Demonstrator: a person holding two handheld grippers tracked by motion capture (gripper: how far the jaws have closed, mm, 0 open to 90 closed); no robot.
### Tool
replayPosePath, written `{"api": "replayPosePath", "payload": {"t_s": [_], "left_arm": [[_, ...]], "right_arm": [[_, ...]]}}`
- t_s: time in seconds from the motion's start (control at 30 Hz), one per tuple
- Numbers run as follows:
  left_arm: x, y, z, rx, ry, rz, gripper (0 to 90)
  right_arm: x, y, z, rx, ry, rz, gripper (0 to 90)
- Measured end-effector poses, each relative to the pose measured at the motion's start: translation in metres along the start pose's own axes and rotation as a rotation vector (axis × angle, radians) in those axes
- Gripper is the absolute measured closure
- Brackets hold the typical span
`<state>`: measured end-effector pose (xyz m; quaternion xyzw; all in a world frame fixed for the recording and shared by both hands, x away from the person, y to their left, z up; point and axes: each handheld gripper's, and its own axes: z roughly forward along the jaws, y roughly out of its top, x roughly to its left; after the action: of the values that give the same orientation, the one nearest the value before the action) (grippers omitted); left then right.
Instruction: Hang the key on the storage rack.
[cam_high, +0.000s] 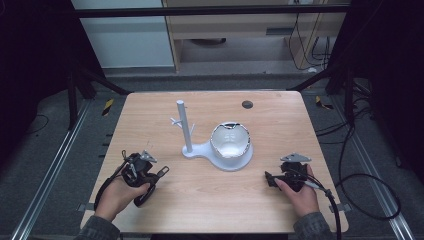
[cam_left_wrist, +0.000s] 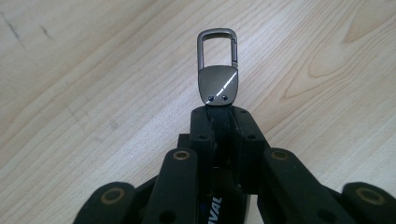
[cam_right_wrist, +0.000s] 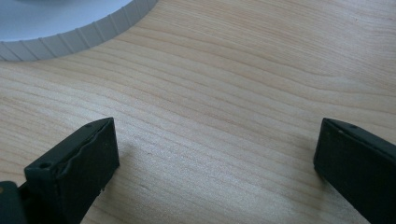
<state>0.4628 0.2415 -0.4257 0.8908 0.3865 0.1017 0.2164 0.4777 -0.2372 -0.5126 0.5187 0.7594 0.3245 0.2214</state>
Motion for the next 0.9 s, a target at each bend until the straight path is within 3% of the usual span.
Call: {"api": "replayPosePath", "payload": {"t_s": [0.27,0.57,0.73,0.9], "left_arm": [[-0.007,-0.003,-0.028,-0.16,0.004,-0.03,80.4],[-0.007,-0.002,-0.036,-0.373,0.059,-0.065,80.5],[-0.004,-0.003,-0.035,-0.44,0.069,-0.09,80.5],[-0.003,-0.005,-0.033,-0.486,0.082,-0.085,80.5]], "right_arm": [[0.0,0.001,0.001,0.0,0.001,-0.006,0.5],[0.0,0.002,0.002,-0.001,-0.001,-0.005,0.5],[0.0,0.002,0.002,-0.001,-0.002,-0.004,0.4],[0.0,0.002,0.002,-0.001,-0.002,-0.003,0.5]]}}
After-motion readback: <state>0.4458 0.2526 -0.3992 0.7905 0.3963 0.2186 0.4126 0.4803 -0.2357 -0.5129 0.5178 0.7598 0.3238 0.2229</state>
